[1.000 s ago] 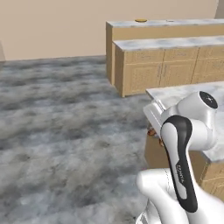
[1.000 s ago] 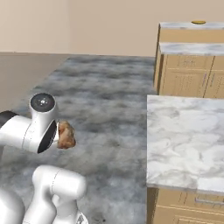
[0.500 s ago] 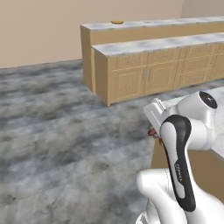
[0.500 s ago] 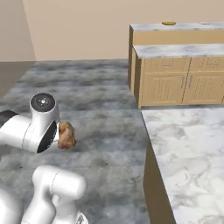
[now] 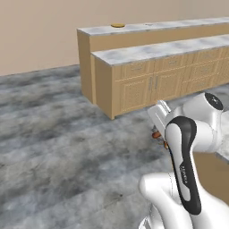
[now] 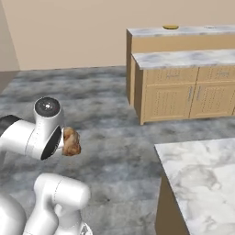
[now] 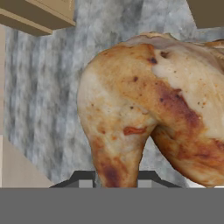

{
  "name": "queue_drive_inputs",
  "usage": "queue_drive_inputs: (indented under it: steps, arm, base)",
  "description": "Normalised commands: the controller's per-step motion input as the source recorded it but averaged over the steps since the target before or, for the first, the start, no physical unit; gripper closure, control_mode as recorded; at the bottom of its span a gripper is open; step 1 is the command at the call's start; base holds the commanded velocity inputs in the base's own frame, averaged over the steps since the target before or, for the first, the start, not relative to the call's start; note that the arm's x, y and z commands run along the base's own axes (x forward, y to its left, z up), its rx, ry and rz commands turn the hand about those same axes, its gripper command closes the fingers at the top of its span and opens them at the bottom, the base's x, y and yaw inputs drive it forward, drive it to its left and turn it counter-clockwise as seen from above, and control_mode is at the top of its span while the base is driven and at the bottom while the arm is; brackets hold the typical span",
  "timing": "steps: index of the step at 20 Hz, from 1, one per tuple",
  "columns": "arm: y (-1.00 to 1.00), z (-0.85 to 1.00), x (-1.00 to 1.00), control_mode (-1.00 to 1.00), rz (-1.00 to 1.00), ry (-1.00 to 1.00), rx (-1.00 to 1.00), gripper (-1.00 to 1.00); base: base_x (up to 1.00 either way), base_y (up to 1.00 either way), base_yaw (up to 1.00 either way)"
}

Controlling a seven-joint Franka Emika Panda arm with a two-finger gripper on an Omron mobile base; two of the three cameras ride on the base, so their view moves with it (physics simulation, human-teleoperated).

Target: Take the chicken drumsticks from the pan and place one on each plate on the dining counter.

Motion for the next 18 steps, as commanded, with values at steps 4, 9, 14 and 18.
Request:
queue_drive_inputs:
  steps: [4,9,14,18]
  arm:
    - [0.00,0.00,0.00,1.00,0.00,0.00,0.00,1.00]
    - [0.00,0.00,0.00,1.00,0.00,0.00,0.00,1.00]
    - [0.00,0.00,0.00,1.00,0.00,0.00,0.00,1.00]
    - [0.00,0.00,0.00,1.00,0.00,0.00,0.00,1.00]
  base:
    - [1.00,0.66,-0.15]
    - [1.00,0.76,-0.16]
    - [1.00,0.82,-0.19]
    - [1.00,0.94,-0.22]
